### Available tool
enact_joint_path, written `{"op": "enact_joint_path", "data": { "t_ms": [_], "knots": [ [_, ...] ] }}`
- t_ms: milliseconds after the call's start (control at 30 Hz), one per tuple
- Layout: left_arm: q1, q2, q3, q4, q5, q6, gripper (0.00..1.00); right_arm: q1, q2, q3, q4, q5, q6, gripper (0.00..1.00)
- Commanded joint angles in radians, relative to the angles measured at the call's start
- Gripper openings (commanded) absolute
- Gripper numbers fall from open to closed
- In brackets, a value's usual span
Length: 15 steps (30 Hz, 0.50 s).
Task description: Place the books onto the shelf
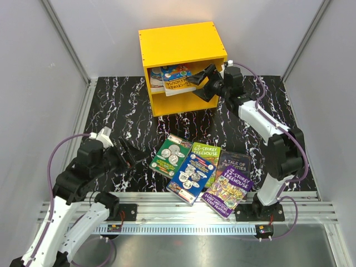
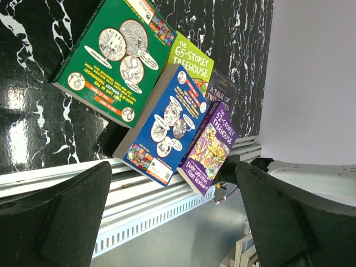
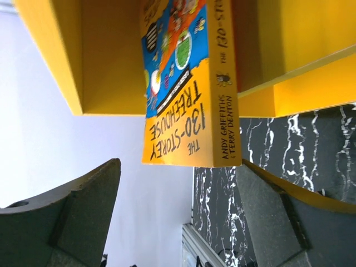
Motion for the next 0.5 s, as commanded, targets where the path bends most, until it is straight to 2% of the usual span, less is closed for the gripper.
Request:
{"op": "enact_joint_path", "data": {
  "t_ms": [0,100,200,233,333,467],
  "knots": [
    [0.002,-0.012,0.041,0.003,0.022,-0.003,0.95,-0.014,-0.032,0.014,0.033,0.025,0.000,0.88],
    [0.003,-0.018,0.046,-0.005,0.019,-0.003,0.95,-0.016,-0.019,0.054,-0.013,0.028,-0.018,0.85],
    [0.003,-0.023,0.050,-0.013,0.019,-0.001,0.95,-0.016,-0.017,0.060,-0.027,0.034,-0.024,0.76],
    [0.002,-0.024,0.052,-0.014,0.018,-0.001,0.95,-0.016,-0.017,0.059,-0.028,0.036,-0.026,0.69],
    [0.002,-0.030,0.052,-0.020,0.018,-0.001,0.95,-0.016,-0.018,0.065,-0.039,0.038,-0.032,0.58],
    [0.002,-0.032,0.050,-0.017,0.024,-0.001,0.95,-0.016,0.003,0.091,-0.044,0.030,-0.030,0.49]
  ]
}}
